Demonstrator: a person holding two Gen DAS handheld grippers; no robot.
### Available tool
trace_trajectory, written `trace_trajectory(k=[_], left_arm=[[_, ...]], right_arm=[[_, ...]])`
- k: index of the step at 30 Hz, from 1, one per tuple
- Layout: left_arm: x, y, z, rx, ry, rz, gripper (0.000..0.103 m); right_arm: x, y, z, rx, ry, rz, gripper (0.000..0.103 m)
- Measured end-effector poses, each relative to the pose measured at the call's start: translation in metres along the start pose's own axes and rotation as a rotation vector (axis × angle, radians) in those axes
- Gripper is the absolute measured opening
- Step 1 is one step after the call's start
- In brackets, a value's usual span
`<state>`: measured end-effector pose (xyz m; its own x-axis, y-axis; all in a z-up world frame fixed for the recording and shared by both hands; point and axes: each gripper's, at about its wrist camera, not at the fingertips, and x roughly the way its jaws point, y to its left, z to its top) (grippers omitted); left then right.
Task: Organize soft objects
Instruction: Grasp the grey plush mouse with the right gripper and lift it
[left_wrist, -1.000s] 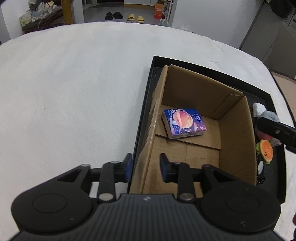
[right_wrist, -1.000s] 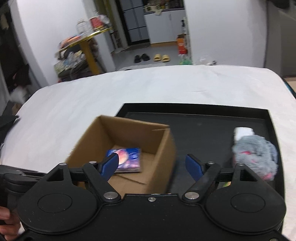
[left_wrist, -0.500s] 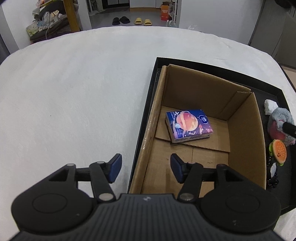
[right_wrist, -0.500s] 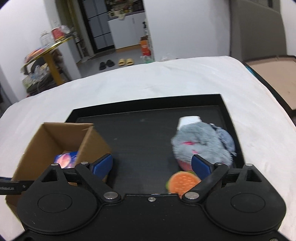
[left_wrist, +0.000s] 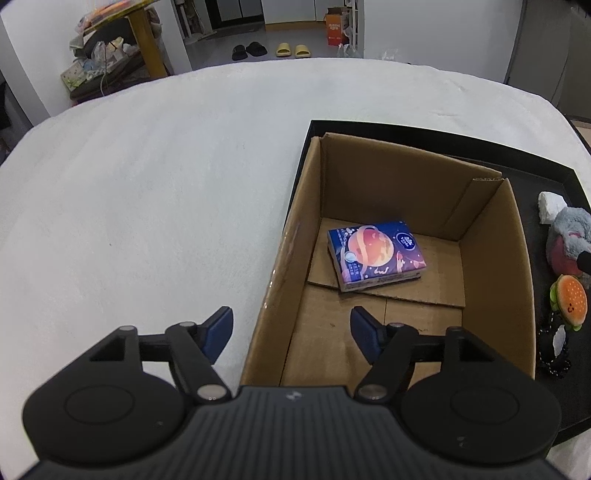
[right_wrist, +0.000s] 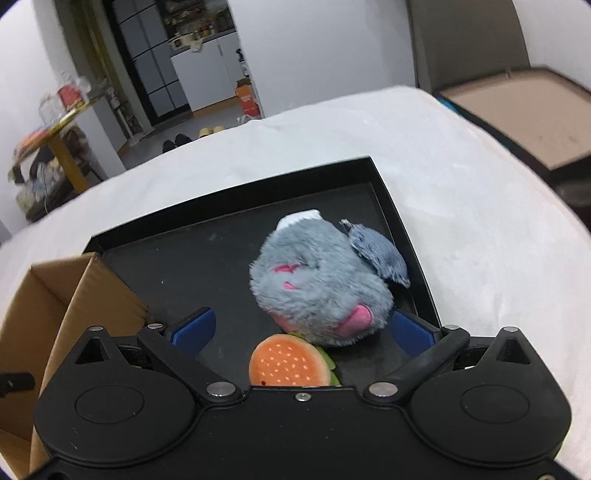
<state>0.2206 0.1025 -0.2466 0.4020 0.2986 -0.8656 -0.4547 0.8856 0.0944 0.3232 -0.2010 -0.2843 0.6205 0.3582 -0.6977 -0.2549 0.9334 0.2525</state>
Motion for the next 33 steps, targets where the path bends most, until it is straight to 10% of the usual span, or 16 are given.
trace_trajectory(k=[23, 27, 33], left_arm=[[0.002, -0.009, -0.001, 0.026, -0.010, 0.050, 0.072], [0.001, -0.007, -0.002, 0.022, -0.012, 0.045, 0.072], [0.003, -0.006, -0.004, 0.022, -0.009, 0.046, 0.072]], right_arm=[[0.032, -0.048, 0.005, 0.282, -0.026, 0.107, 0.090], [0.033, -0.038, 0.007, 0.238, -0.015, 0.096, 0.066], [0.022, -0.038, 0.006, 0.231, -0.014, 0.122, 0.056]])
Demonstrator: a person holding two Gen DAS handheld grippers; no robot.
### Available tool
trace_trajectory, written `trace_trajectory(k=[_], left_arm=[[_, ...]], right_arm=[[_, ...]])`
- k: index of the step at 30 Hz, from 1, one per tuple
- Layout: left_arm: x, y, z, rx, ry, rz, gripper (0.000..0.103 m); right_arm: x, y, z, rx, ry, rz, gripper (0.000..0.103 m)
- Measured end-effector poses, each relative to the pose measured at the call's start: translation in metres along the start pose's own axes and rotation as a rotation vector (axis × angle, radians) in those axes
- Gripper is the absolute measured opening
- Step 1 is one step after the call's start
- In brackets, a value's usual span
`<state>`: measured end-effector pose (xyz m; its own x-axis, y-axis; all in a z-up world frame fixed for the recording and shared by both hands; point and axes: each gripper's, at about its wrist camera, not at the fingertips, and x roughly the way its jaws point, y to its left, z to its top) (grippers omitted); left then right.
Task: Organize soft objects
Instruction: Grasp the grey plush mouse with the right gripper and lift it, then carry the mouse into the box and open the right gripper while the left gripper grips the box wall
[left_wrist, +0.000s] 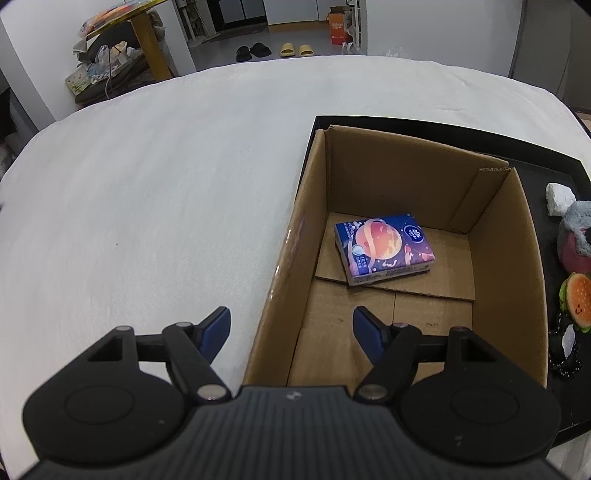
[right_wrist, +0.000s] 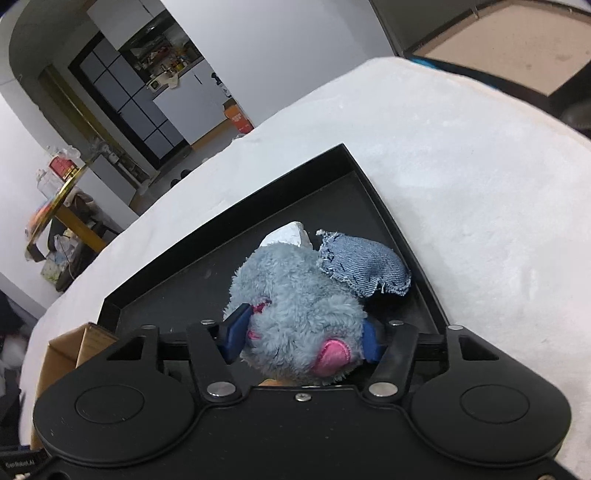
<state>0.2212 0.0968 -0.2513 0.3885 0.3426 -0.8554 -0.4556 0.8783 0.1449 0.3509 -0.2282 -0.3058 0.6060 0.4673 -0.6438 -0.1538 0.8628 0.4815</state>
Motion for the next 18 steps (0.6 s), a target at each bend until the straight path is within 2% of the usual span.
trace_trajectory(k=[18], left_arm=[[-0.007, 0.013, -0.001, -0.037, -0.010, -0.015, 0.072]], right_arm=[[-0.043, 0.042, 0.011, -0.056, -0.080, 0.063, 0.055]])
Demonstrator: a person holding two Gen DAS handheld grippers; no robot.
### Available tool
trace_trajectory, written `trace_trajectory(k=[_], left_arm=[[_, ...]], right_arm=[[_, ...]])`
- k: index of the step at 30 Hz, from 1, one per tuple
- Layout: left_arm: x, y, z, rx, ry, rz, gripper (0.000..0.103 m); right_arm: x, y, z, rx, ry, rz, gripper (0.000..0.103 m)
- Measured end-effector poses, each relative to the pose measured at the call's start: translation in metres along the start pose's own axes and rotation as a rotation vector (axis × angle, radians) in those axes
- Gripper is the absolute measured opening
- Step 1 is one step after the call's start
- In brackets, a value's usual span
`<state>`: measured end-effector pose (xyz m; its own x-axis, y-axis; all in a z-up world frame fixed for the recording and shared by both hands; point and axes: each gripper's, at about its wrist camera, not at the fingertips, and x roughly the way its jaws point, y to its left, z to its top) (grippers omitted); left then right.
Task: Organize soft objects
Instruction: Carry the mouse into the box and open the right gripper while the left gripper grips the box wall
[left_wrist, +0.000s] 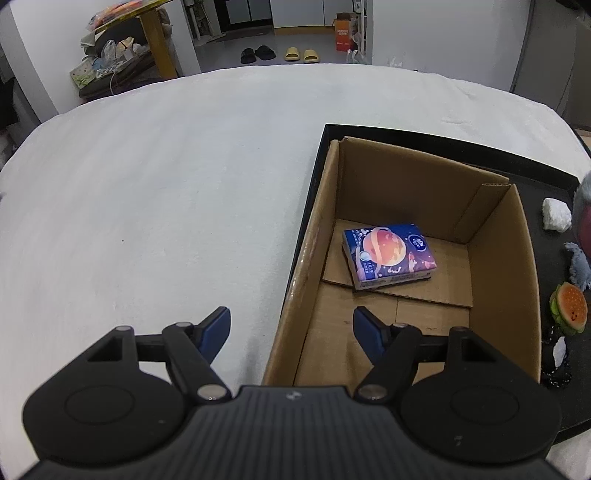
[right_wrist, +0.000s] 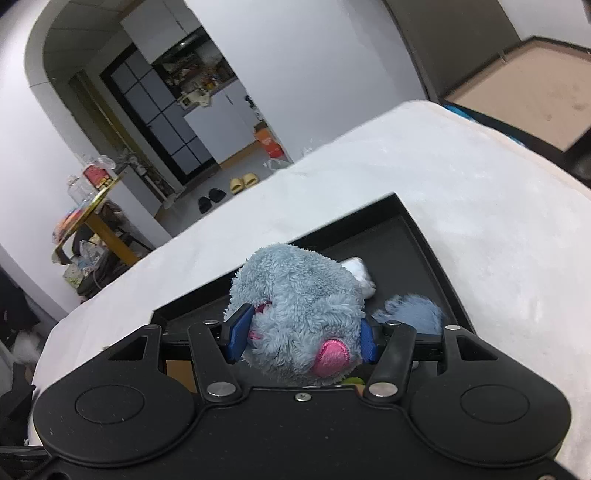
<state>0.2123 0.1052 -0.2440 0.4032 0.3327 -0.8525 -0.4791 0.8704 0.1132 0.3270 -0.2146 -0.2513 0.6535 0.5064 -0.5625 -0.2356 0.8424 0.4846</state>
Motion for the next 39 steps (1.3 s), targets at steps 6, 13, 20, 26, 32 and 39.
trace_trajectory(k=[6, 13, 20, 26, 32, 39], left_arm=[[-0.004, 0.002, -0.002, -0.004, -0.002, -0.023, 0.072], [-0.007, 0.006, -0.004, -0.019, 0.006, -0.048, 0.072], [-0.010, 0.011, -0.005, -0.028, 0.003, -0.071, 0.072], [-0.014, 0.016, -0.007, -0.038, -0.006, -0.097, 0.071], [-0.013, 0.021, -0.008, -0.045, -0.011, -0.119, 0.071], [-0.014, 0.027, -0.009, -0.054, -0.015, -0.171, 0.060]], right_arm=[[-0.008, 0.023, 0.003, -0.049, -0.021, 0.030, 0.055], [-0.011, 0.046, 0.004, -0.106, -0.014, 0.069, 0.056], [-0.012, 0.066, -0.003, -0.163, 0.011, 0.087, 0.056], [-0.010, 0.087, -0.010, -0.226, 0.035, 0.106, 0.056], [-0.008, 0.105, -0.016, -0.273, 0.065, 0.149, 0.056], [-0.001, 0.130, -0.026, -0.343, 0.109, 0.172, 0.056]])
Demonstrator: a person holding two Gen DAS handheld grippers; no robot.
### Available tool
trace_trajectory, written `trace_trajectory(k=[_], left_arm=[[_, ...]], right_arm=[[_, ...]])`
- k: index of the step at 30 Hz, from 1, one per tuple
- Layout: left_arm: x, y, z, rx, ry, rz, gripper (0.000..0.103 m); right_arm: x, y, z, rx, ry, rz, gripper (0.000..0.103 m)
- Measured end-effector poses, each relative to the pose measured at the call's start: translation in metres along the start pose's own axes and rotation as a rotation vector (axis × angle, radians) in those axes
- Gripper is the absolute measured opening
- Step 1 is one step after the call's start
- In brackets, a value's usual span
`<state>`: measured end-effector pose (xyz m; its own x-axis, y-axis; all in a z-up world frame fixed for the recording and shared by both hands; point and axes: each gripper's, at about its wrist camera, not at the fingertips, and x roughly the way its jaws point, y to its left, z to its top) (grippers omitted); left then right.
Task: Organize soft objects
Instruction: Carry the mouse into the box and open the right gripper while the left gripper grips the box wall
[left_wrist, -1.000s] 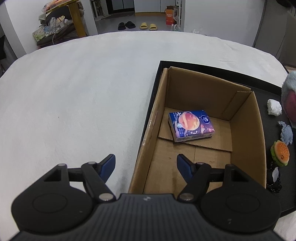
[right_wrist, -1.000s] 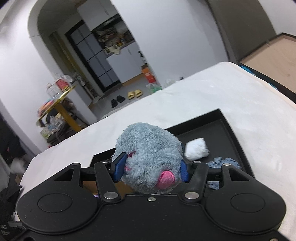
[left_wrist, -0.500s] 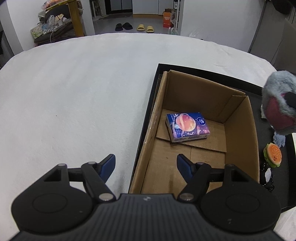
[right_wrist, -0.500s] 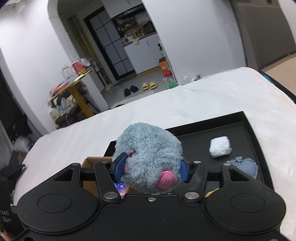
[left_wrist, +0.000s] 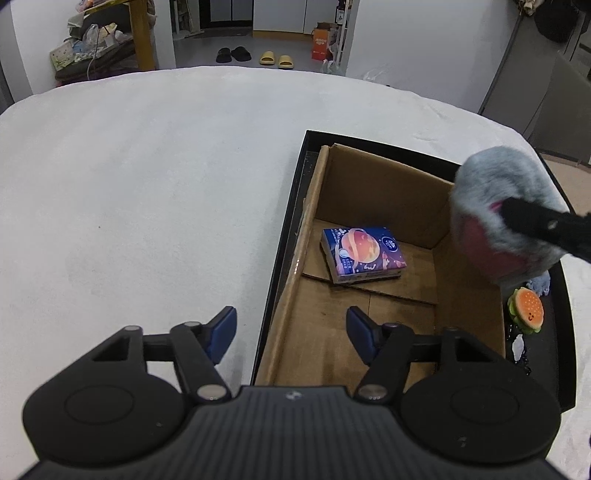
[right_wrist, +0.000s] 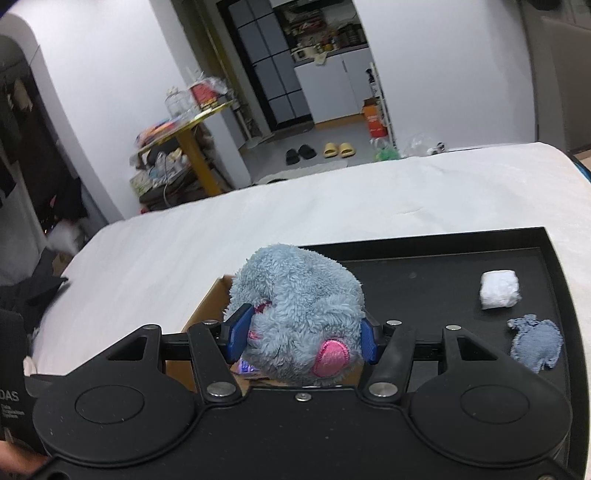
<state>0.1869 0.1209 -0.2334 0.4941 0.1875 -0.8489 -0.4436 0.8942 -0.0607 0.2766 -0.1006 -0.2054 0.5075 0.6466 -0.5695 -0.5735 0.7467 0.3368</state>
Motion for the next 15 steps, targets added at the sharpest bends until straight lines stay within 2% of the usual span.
trace_trajectory(k=[4, 9, 11, 15], left_arm=[[0.000, 0.006, -0.001, -0.011, 0.001, -0.024, 0.043], [0.005, 0.015, -0.003, -0.034, 0.023, -0.052, 0.016], [0.005, 0.018, -0.004, -0.043, 0.019, -0.049, 0.012], [0.005, 0.023, -0.004, -0.048, 0.026, -0.075, 0.012]], right_arm=[[0.008, 0.012, -0.003, -0.031, 0.034, 0.004, 0.056], [0.017, 0.026, -0.005, -0.070, 0.063, -0.003, 0.056], [0.020, 0.030, -0.005, -0.079, 0.068, -0.009, 0.056], [0.025, 0.035, -0.003, -0.081, 0.067, -0.027, 0.057]])
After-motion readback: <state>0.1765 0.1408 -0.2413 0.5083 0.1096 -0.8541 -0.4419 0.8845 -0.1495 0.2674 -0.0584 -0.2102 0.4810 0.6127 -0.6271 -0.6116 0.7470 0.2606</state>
